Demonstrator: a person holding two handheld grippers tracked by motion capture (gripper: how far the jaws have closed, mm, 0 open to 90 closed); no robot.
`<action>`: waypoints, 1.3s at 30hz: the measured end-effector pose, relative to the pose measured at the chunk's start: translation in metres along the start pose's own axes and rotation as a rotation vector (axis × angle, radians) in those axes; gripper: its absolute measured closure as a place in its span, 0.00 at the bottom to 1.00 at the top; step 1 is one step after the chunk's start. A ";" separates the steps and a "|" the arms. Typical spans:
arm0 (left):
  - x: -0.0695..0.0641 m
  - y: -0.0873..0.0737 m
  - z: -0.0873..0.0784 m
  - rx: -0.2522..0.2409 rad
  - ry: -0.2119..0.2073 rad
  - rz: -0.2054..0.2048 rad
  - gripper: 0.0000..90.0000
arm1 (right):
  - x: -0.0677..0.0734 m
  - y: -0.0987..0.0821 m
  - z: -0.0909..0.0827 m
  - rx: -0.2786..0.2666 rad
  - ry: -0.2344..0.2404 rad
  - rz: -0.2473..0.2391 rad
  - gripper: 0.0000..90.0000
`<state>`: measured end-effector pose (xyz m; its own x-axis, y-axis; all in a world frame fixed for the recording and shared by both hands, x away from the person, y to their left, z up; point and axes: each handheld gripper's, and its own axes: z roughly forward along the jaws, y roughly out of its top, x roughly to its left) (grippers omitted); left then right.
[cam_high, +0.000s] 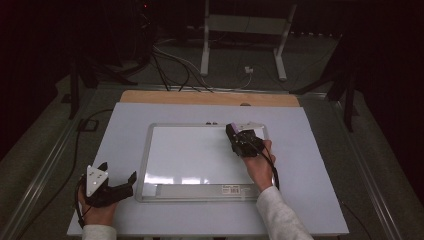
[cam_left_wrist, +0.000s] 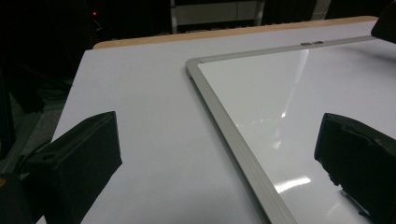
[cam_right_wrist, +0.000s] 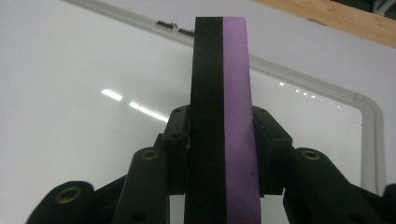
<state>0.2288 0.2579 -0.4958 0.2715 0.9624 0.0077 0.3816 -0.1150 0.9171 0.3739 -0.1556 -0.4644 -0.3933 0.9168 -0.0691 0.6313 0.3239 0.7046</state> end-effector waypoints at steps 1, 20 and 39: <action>0.000 0.000 0.000 0.000 0.000 0.001 0.01 | -0.001 0.001 -0.001 -0.002 0.001 0.007 0.71; 0.000 0.000 0.000 0.002 -0.002 0.003 0.01 | -0.034 0.006 -0.009 -0.051 -0.030 0.165 0.71; 0.000 0.000 0.000 0.001 -0.002 0.003 0.01 | -0.063 0.004 -0.013 -0.050 -0.115 0.207 0.71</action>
<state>0.2286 0.2577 -0.4959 0.2748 0.9615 0.0098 0.3816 -0.1184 0.9167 0.3929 -0.2151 -0.4479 -0.1790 0.9839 0.0025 0.6553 0.1173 0.7462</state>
